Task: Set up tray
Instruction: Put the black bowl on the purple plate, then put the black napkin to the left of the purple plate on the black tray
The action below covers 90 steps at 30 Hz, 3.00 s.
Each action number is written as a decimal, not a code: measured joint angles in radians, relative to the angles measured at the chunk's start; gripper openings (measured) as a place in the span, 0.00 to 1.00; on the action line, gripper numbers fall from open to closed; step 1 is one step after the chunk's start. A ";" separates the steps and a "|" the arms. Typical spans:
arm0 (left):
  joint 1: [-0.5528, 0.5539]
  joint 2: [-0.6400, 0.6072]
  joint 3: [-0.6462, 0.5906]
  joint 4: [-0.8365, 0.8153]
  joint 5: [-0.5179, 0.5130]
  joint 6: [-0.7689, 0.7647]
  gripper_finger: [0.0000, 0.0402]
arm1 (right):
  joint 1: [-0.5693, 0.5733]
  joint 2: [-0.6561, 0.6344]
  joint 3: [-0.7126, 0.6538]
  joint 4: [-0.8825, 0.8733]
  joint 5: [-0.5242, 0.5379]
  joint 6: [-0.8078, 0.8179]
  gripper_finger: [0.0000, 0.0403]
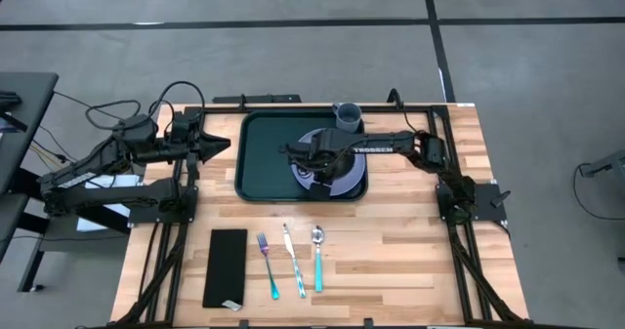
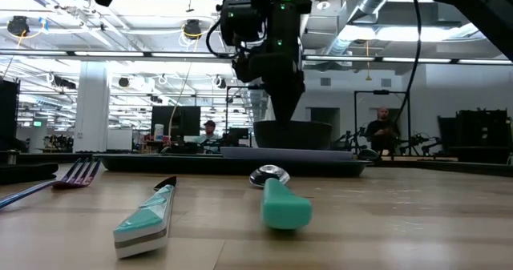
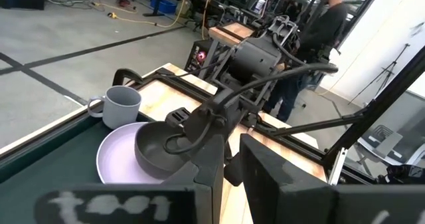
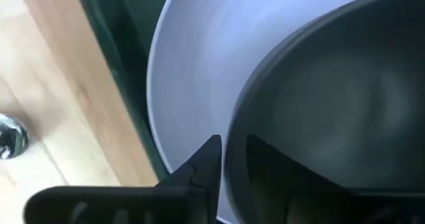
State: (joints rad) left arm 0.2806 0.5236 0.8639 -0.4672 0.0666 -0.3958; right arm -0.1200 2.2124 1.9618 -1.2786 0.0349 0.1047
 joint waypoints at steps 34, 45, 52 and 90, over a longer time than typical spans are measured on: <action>0.000 0.021 0.000 -0.326 0.099 -0.150 0.09 | 0.250 -0.386 0.367 0.100 0.204 0.224 0.51; -0.001 0.078 0.000 -0.274 0.089 -0.146 0.09 | 0.416 -0.427 0.366 0.005 0.288 0.154 0.51; -0.001 0.104 0.000 -0.276 0.107 -0.165 0.09 | 0.496 -0.453 0.364 0.003 0.283 0.124 0.51; -0.001 0.112 0.000 -0.293 -0.022 -0.357 0.09 | 0.347 -1.559 -1.387 1.739 -0.067 0.049 0.47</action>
State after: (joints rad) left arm 0.2800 0.6353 0.8642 -0.7600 0.0449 -0.7531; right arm 0.2269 0.6531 0.5747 0.4606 -0.0322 0.1535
